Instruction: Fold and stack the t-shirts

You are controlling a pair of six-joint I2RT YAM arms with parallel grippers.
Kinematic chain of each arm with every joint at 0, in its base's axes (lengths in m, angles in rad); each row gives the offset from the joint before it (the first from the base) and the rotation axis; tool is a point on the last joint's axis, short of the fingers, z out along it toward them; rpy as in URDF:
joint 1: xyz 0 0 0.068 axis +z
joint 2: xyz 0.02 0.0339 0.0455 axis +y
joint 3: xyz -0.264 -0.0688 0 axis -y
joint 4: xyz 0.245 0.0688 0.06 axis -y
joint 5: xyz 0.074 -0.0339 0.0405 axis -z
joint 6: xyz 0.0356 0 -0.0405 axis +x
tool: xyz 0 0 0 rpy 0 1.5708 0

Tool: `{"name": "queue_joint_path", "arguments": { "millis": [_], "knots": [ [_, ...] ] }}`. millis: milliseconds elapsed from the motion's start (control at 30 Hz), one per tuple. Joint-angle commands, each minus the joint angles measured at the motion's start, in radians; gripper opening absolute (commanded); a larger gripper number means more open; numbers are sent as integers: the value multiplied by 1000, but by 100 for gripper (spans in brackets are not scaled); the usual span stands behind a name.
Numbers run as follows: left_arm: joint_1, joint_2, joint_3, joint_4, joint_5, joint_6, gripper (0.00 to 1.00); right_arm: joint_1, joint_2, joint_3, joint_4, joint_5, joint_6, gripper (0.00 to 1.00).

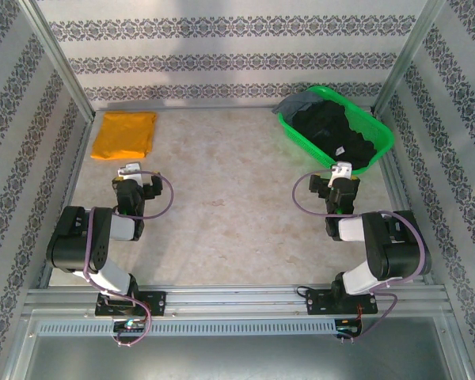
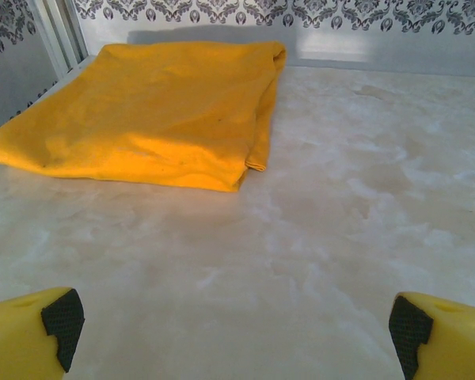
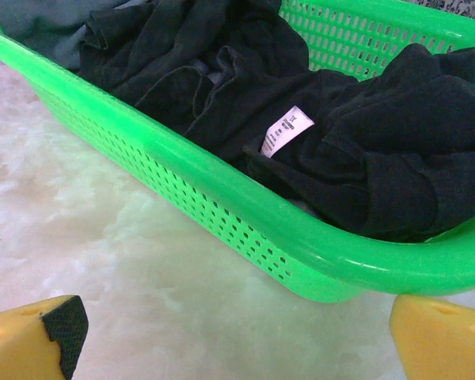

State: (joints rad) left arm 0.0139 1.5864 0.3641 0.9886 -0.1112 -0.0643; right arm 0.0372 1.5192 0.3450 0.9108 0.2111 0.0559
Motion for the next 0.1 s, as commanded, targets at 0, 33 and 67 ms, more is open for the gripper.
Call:
{"name": "queue_joint_path", "arguments": {
  "millis": [0,33,67],
  "knots": [
    [-8,-3,-2,-11,4,15,100,11,-4,22,24,-24,-12,98],
    [-8,-6,-1,-16,4,14,100,10,-6,19,28,-22,-13,98],
    [-8,-5,-2,-15,3,14,100,10,-6,20,28,-17,-11,98]
  ]
}}
